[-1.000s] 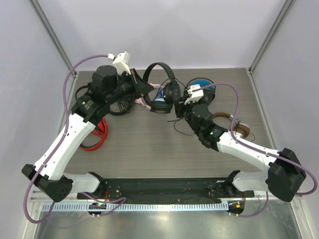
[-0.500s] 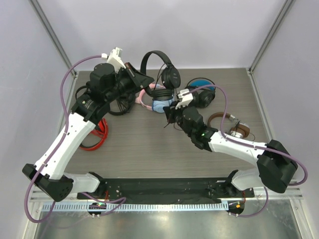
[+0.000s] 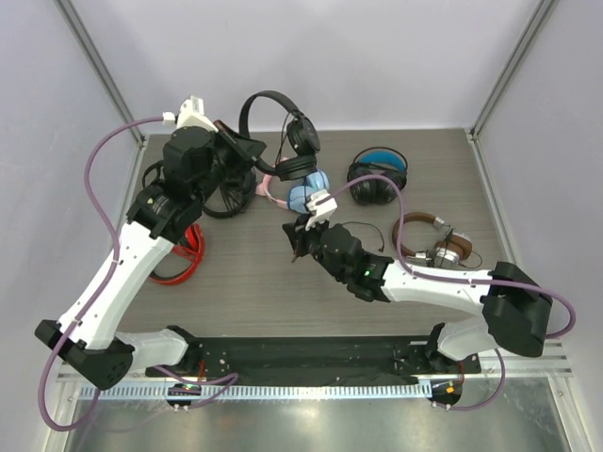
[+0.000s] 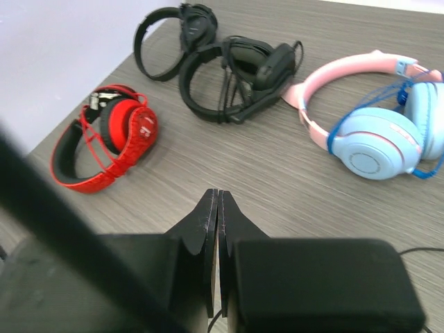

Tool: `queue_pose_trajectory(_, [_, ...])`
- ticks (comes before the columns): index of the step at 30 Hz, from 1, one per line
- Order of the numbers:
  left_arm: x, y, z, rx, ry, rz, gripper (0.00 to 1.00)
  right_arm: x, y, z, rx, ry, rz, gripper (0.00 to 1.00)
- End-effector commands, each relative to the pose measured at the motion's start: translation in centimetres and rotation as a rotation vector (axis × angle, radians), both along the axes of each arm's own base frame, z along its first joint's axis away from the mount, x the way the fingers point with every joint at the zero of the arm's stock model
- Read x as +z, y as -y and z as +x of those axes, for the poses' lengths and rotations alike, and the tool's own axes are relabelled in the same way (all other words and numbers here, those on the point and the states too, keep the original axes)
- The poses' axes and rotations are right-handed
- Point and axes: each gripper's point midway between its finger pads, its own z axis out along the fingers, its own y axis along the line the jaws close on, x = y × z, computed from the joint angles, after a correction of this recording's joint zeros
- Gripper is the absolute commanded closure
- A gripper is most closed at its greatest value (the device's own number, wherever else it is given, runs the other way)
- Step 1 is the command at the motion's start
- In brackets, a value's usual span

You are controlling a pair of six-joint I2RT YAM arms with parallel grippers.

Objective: Wrap the headphones
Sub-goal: Wrap the headphone cable with the right arm

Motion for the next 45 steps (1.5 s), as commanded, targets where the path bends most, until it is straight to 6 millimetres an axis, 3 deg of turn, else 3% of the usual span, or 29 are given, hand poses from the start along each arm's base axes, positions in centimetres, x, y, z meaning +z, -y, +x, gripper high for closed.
queue_pose_trajectory(1, [3.8,-3.0,0.4,0.166,0.108,-0.086,1.00,1.6,-1.1,-0.8,-0.006,0.036,-0.003,0.95])
queue_pose_trajectory(8, [2.9,-5.2,0.6,0.304,0.089,-0.077,1.00,0.4,-4.3,-2.1,0.055,0.032,-0.060,0.95])
queue_pose_trajectory(12, [2.6,-6.3,0.8,0.364,0.079,-0.043,1.00,0.7,-5.6,-2.9,0.088,0.040,-0.070,0.96])
queue_pose_trajectory(24, [0.5,-8.0,1.1,0.460,0.073,0.092,1.00,2.3,-6.4,-6.0,0.148,0.080,-0.138,0.96])
queue_pose_trajectory(29, [-0.7,-8.3,1.3,0.480,0.063,0.136,1.00,4.1,-6.3,-6.5,0.161,0.093,-0.119,0.96])
queue_pose_trajectory(39, [-3.0,-8.6,1.9,0.531,0.035,0.240,1.00,8.2,-7.7,-8.8,0.291,0.117,-0.162,0.99])
queue_pose_trajectory(45, [-4.8,-8.1,2.6,0.550,-0.009,0.280,1.00,9.3,-8.8,-10.6,0.398,0.106,-0.214,0.99])
